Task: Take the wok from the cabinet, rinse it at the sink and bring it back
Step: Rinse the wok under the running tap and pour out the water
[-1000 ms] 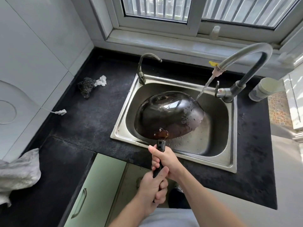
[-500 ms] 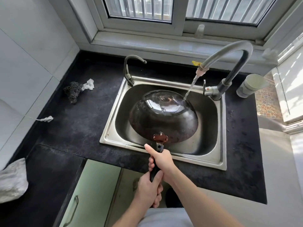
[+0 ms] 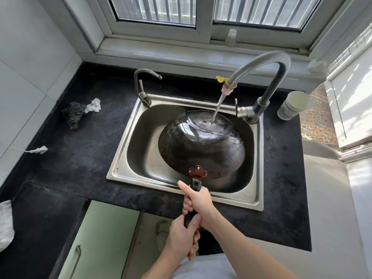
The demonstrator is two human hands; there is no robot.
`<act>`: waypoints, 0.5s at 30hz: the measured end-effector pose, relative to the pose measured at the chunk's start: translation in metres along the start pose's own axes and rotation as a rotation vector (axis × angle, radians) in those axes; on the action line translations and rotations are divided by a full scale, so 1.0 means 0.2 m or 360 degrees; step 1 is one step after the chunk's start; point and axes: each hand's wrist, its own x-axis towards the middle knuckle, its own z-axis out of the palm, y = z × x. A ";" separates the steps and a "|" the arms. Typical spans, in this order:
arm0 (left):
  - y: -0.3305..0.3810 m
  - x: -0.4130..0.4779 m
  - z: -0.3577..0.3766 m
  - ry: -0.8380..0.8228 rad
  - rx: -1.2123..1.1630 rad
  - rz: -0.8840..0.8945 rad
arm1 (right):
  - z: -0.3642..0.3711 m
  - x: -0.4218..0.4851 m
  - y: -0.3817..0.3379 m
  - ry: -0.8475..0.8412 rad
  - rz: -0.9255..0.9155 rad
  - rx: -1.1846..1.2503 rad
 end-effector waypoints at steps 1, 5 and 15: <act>0.00 0.00 0.01 -0.0002 -0.0002 -0.0003 | -0.01 0.00 0.00 0.0001 -0.0003 0.0007; -0.01 0.01 0.02 -0.0044 -0.0035 -0.0015 | -0.03 -0.01 0.00 0.0022 -0.0010 -0.0037; -0.08 0.01 -0.05 -0.0260 -0.0152 -0.0109 | -0.01 -0.06 0.06 0.0192 -0.0079 -0.0105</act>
